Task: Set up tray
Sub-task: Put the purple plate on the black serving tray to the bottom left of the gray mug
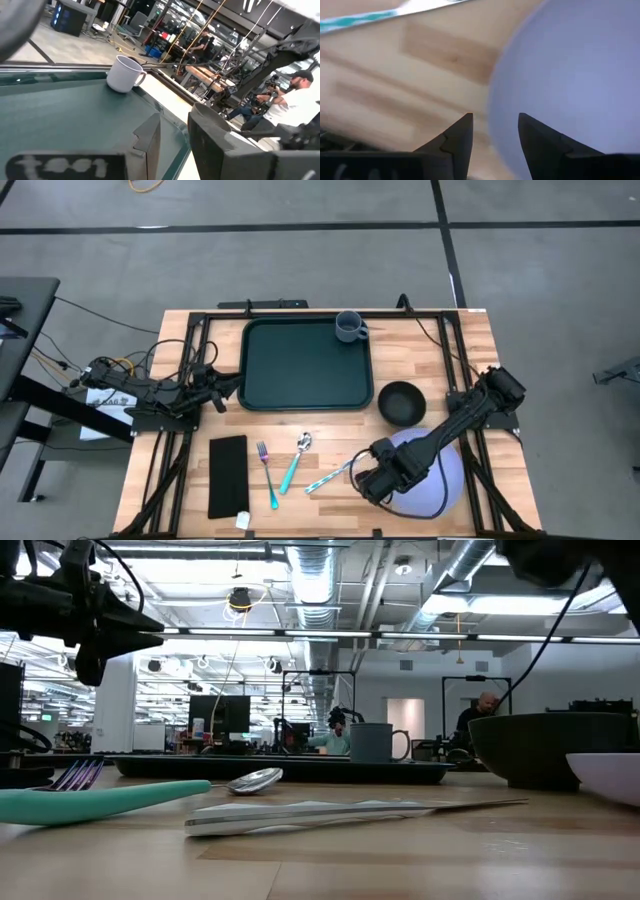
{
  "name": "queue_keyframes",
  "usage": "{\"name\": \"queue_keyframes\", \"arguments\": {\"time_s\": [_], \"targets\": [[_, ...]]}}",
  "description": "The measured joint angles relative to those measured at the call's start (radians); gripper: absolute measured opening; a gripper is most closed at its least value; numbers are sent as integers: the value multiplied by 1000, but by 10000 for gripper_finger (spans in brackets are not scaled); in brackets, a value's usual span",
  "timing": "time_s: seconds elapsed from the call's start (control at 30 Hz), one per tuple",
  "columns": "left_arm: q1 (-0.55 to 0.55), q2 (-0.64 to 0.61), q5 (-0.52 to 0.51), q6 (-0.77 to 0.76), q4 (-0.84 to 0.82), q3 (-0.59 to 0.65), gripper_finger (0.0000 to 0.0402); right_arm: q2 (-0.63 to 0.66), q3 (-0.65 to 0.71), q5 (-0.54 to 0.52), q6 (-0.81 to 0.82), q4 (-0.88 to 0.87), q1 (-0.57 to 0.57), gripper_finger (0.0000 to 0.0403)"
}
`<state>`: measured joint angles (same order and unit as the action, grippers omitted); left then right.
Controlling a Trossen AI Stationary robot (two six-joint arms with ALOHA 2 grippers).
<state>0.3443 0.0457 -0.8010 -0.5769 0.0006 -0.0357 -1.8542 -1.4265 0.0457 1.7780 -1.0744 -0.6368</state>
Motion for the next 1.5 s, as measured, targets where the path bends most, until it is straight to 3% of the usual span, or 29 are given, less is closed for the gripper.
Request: {"name": "queue_keyframes", "arguments": {"time_s": [0.63, 0.77, 0.97, 1.23, 1.5], "targets": [[0, 7, 81, -79, 9, 1, 87, -221, -4, 87, -24, 134, 4, 134], [0, 7, 86, -91, 8, 1, 87, -237, -8, 113, -21, 137, 6, 103], [0, 7, 94, -126, 9, 1, 87, -219, -7, 119, 27, 122, 11, 20], [0, 7, 115, -125, 8, 1, 87, -170, -8, 68, 30, 102, 10, 5], [0, 7, 164, -125, 7, 0, 87, -157, -180, -8, -235, 124, 25, 2]]}}
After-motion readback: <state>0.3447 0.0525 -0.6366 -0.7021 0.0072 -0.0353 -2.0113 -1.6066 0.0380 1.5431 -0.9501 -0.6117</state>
